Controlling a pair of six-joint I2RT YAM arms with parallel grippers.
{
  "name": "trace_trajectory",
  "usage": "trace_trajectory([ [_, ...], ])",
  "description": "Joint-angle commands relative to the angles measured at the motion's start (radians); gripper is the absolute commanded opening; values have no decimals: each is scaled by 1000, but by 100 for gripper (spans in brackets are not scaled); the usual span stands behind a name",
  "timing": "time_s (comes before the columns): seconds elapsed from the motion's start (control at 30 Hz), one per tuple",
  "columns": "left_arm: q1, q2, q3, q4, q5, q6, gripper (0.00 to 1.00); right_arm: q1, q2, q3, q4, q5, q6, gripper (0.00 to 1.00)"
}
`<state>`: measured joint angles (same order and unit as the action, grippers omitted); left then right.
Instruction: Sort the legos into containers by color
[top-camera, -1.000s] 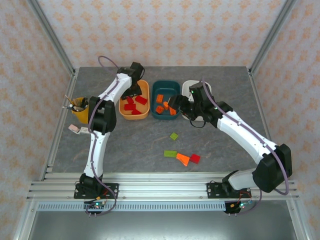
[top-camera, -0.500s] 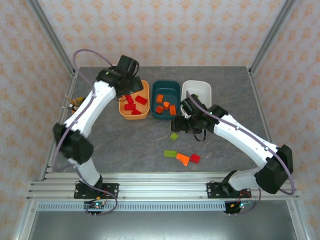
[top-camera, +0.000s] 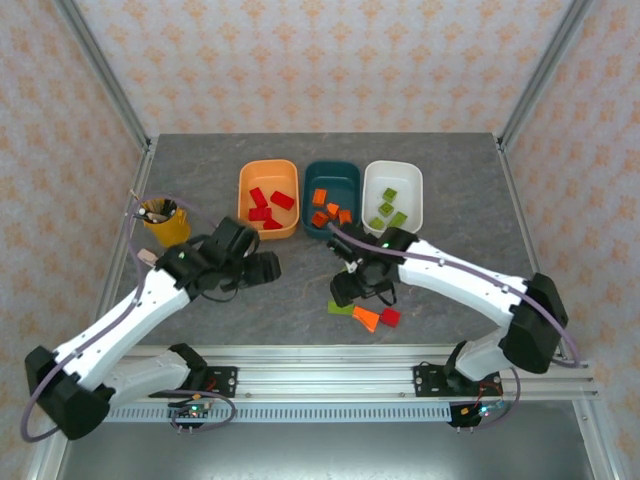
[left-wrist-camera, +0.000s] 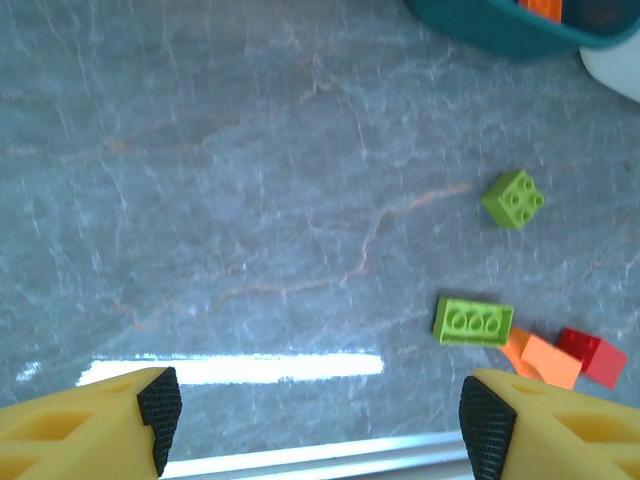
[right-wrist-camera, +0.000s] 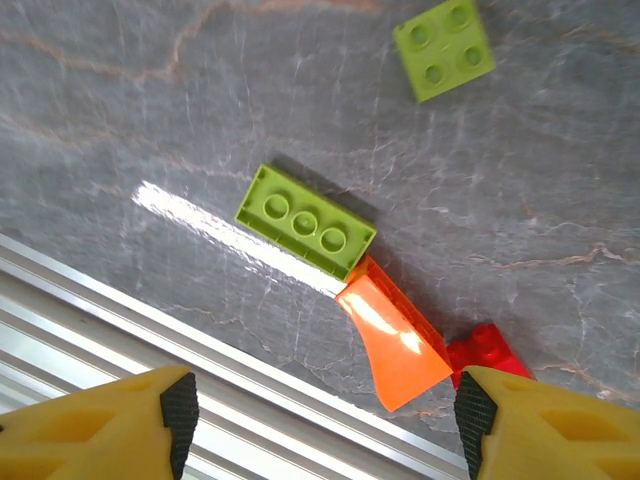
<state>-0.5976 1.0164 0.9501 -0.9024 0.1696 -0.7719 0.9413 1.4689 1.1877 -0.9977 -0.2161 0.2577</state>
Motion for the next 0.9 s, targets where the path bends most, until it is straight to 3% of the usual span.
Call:
trace_trajectory([
  [0.0, -28, -92, -63, -14, -36, -63, 77, 57, 88, 37, -5, 63, -75, 72],
  [0.2, -30, -229, -109, -50, -90, -78, 77, 99, 253, 94, -1, 109, -169, 74],
  [0.67, -31, -310, -100, -95, -116, -106, 77, 102, 455, 149, 22, 166, -260, 74],
  [0.87, -30, -318, -97, -89, -115, -122, 77, 57, 488, 145, 43, 130, -258, 64],
])
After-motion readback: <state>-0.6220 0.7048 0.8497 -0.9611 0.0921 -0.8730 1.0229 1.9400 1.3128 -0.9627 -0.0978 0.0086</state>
